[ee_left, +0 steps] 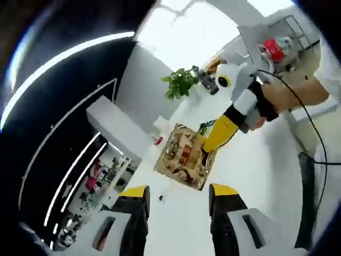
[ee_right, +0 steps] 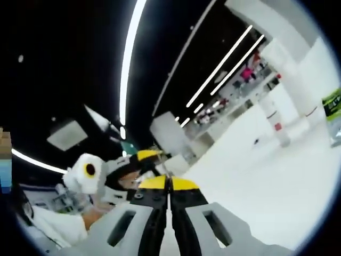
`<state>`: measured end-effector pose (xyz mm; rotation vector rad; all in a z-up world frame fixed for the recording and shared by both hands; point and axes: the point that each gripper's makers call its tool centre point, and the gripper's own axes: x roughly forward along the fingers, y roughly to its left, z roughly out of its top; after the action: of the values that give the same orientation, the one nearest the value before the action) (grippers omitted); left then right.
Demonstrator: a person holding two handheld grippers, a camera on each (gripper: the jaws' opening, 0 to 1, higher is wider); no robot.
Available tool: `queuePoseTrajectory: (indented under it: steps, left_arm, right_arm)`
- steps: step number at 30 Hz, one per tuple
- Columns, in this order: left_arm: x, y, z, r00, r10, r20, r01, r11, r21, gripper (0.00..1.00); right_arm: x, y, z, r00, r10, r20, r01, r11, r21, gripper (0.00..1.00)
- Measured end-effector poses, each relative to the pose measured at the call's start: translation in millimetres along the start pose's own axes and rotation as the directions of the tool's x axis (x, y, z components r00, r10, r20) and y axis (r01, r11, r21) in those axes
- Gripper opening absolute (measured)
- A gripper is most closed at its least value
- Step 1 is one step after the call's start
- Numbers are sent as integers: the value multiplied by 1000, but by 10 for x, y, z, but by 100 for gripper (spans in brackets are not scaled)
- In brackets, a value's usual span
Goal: Arrange the skincare products in the storage area until every visible bottle or jar stands upright without overlapping.
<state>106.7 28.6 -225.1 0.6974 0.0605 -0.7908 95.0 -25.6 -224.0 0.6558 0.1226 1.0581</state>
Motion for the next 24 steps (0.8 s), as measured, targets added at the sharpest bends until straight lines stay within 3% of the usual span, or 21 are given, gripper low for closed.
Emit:
queuePoseTrajectory:
  steps: [3,4,6,8,13,16,18,20,21,23,24]
  left_arm:
    - [-9,-52,26,997,-70,29,73,989,-129,44]
    - [-24,-56,72,992,-105,73,118,969,-215,44]
    - [-36,-42,134,983,-134,126,166,939,-301,42]
    - [-70,-33,176,969,-173,177,233,877,-420,41]
    - [-96,-23,177,951,-197,239,297,797,-526,35]
    - [-133,-62,213,921,-236,308,380,714,-589,27]
    - [-151,-83,242,904,-250,348,422,664,-617,27]
    - [-189,-126,282,872,-276,405,487,578,-655,23]
    - [-206,-137,296,858,-285,427,511,552,-659,20]
    - [-221,-132,312,844,-283,456,536,496,-683,17]
    - [-241,-150,334,823,-297,484,568,464,-680,16]
  right_arm:
    - [-18,91,53,998,49,29,-50,998,22,0]
    - [-19,99,57,998,54,31,-54,998,24,0]
    - [-21,127,65,997,67,35,-68,997,31,0]
    - [-25,162,76,996,76,43,-78,997,28,0]
    - [-24,218,102,994,97,57,-99,995,31,0]
    - [-18,245,105,992,110,63,-113,993,43,0]
    - [-15,255,111,991,114,69,-118,992,51,0]
    - [-14,278,119,989,123,77,-128,990,63,0]
    - [-13,286,120,989,125,80,-131,989,66,0]
    - [-11,305,121,988,132,81,-139,987,76,0]
    - [-9,313,119,988,135,80,-142,987,82,0]
